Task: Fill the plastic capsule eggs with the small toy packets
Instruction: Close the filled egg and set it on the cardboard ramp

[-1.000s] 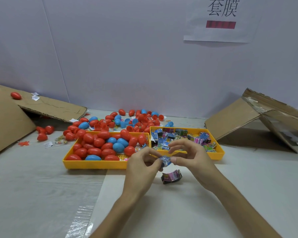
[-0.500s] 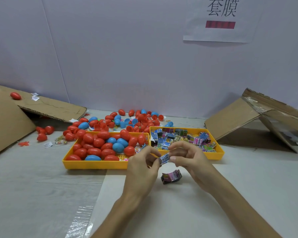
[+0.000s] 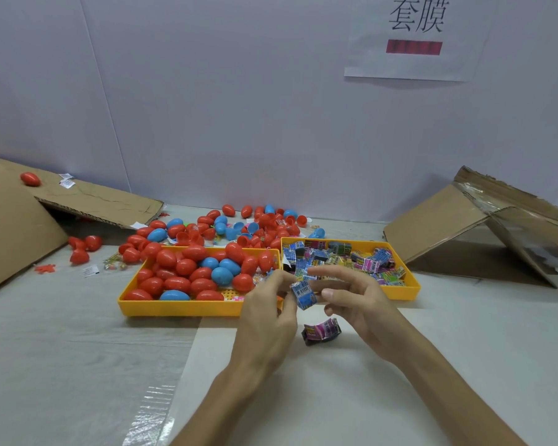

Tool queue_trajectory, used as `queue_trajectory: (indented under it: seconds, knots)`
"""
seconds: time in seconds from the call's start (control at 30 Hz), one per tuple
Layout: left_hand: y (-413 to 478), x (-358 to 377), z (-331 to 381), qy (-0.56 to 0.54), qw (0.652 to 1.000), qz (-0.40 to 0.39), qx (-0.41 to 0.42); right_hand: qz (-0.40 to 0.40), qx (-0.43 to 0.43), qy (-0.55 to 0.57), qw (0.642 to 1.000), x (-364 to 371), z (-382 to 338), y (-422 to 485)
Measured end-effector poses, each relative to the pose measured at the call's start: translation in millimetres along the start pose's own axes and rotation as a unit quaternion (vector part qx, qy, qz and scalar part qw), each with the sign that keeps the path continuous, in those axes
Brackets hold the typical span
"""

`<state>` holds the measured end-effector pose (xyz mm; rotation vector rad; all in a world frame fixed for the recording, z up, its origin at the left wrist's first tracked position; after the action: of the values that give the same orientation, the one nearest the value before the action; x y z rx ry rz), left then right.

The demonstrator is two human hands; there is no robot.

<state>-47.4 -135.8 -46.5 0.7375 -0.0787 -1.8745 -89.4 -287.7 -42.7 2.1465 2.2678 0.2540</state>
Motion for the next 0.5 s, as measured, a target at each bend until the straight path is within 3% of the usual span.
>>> queue_trajectory:
  seconds: [0.1, 0.2, 0.33, 0.5]
  knots:
    - [-0.9, -10.9, 3.5, 0.07, 0.996, 0.055, 0.023, 0.012, -0.004, 0.002, 1.0, -3.8, -1.3, 0.5]
    - [0.5, -29.1, 4.2, 0.232, 0.964, 0.127, 0.031, 0.028, -0.007, 0.014, 0.999, -9.9, -3.3, 0.6]
    - [8.3, -36.6, -22.6, 0.338, 0.932, 0.064, -0.117, 0.032, -0.007, 0.01, 0.999, -12.6, -1.8, 0.8]
    - [9.0, -33.8, -27.9, 0.307, 0.942, 0.058, -0.118, 0.026, -0.004, -0.001, 1.0, -11.3, 0.5, 1.0]
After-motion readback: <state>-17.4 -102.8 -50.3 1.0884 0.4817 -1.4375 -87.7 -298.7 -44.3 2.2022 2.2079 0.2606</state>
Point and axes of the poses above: each hand's wrist, its own y-axis towards the middle knuckle, its own x-axis out of the palm, z = x × y, the point moved 6 cm from there along y, towards the middle knuckle, and after that the axes turned 8 degrees about -z, right-handed, at the moved point
